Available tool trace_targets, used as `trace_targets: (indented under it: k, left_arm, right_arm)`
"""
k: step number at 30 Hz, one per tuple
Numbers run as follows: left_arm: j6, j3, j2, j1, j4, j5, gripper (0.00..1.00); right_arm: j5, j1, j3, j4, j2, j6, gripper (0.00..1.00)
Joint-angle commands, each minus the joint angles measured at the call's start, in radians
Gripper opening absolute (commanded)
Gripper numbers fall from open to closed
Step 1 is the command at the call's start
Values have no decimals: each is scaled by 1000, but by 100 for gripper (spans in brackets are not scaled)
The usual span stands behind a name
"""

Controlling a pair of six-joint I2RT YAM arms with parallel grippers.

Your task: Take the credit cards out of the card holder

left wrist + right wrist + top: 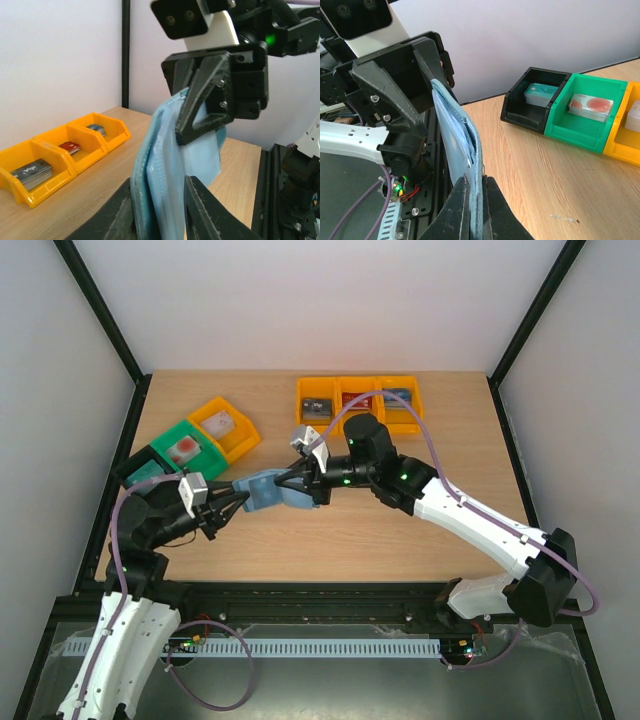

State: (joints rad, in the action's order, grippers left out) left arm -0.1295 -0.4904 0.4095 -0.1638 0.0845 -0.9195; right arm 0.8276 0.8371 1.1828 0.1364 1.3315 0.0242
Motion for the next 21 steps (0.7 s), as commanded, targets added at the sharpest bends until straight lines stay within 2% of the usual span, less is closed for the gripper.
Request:
trace_targets:
  k: [1, 12, 17, 21]
  left_arm:
    - [13, -30, -21, 16, 23, 54, 25]
    - [59, -11, -13, 12, 55, 64, 22]
    - [97, -14, -9, 9, 24, 130, 14]
    - [97, -7, -4, 1, 21, 105, 16]
  right_arm:
    - [17, -7, -7, 12, -29, 15, 2]
    - [48, -5, 1, -7, -25, -10, 2]
    - [76, -5, 9, -1, -22, -16, 2]
    - [84, -3, 12, -8, -25, -22, 2]
